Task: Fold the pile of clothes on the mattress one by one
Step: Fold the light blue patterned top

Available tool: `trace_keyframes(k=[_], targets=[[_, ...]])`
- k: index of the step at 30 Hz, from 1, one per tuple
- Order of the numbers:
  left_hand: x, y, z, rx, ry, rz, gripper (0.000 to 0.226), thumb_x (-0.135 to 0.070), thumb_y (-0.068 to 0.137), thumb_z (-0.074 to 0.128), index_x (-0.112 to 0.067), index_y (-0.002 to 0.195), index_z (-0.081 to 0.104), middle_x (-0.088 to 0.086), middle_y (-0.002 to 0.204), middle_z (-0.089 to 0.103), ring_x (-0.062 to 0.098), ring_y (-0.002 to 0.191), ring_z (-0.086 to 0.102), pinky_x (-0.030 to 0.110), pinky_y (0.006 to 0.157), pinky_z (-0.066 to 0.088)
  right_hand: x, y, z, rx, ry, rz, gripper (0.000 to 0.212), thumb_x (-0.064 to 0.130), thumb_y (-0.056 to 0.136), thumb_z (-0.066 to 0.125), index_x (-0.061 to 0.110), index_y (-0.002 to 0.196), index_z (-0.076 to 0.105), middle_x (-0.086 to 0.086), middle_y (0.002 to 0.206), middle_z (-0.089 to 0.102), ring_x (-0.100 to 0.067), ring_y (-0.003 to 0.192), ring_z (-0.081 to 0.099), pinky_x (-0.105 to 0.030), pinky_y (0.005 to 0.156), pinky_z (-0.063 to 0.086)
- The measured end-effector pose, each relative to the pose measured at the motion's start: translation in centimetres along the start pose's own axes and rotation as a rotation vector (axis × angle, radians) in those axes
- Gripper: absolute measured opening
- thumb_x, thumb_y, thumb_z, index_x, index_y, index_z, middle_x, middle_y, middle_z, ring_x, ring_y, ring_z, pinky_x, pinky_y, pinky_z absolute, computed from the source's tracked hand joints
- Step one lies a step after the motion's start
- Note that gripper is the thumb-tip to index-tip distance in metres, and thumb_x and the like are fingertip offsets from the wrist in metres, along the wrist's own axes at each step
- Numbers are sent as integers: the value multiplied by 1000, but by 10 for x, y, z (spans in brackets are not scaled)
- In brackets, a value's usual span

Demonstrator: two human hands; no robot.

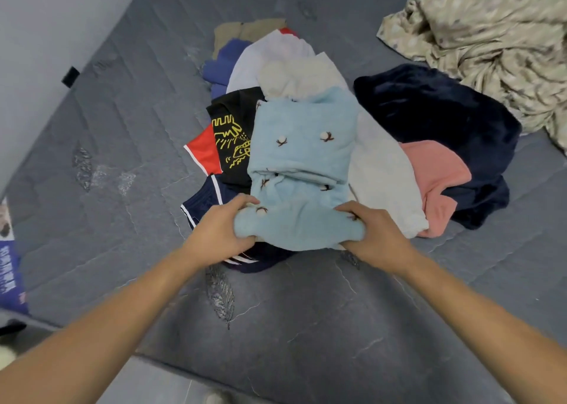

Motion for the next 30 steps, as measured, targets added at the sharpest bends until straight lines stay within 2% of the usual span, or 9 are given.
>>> trace_keyframes(k=[5,10,12,15,21,23,25,28,30], targets=[[-25,58,-58,-112,-353,13,45,-12,79,82,-21,119,63,-9,110,65,8,101,63,22,83,55,21,52,-57,-91,152,-21,50,10,75,88,30,116,65,14,108,70,-2,97,64,-16,86,47],[-27,131,-68,-386,-527,-86,27,-20,95,73,-19,118,59,-8,108,66,-5,91,63,13,76,51,22,123,-83,-277,313,31,51,29,79,82,26,125,59,7,121,64,-9,107,62,-22,86,51],[-24,162,-64,-450,-544,-151,31,-26,98,69,-17,124,55,-10,108,63,-4,92,61,16,77,49,19,151,-86,-371,297,90,50,29,84,81,22,127,56,5,122,63,-10,109,60,-28,91,51],[-16,206,-54,-471,-596,-205,36,-31,102,64,-15,129,49,-5,109,60,10,100,63,33,90,55,16,189,-88,-456,157,142,47,34,91,75,21,129,52,2,121,62,-20,112,59,-39,97,49],[10,277,-43,-484,-456,-263,45,-45,101,58,-31,139,38,9,125,61,32,114,61,50,102,51,9,253,-71,-613,-130,260,40,34,100,63,23,134,46,-8,130,47,-33,107,56,-40,89,43],[16,296,-34,-433,-371,-278,45,-45,103,55,-35,142,36,12,128,61,36,115,60,50,104,50,5,266,-65,-694,-431,239,38,26,97,65,24,132,50,-10,130,44,-35,107,51,-45,84,46],[17,309,-20,-385,-238,-279,45,-40,105,51,-35,147,36,13,134,55,37,118,58,48,104,48,4,274,-55,-701,-769,56,32,10,92,59,19,123,61,-11,122,50,-35,104,48,-46,81,43],[21,315,-5,-388,-7,-269,41,-34,108,45,-31,149,42,14,134,43,37,117,54,48,96,49,6,271,-30,-620,-761,-184,33,13,95,50,12,121,70,-9,113,62,-34,105,55,-45,94,41],[30,312,-1,-413,64,-255,41,-37,109,41,-30,149,45,14,136,42,37,122,50,50,96,49,0,264,-10,-523,-653,-74,48,39,105,43,14,143,58,-10,140,58,-33,133,49,-49,117,31]])
Point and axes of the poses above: each hand's wrist, its own y-axis towards the middle knuckle, its own z-axis out of the palm, x = y × z, the point moved 3 cm from there along y, towards the middle knuckle
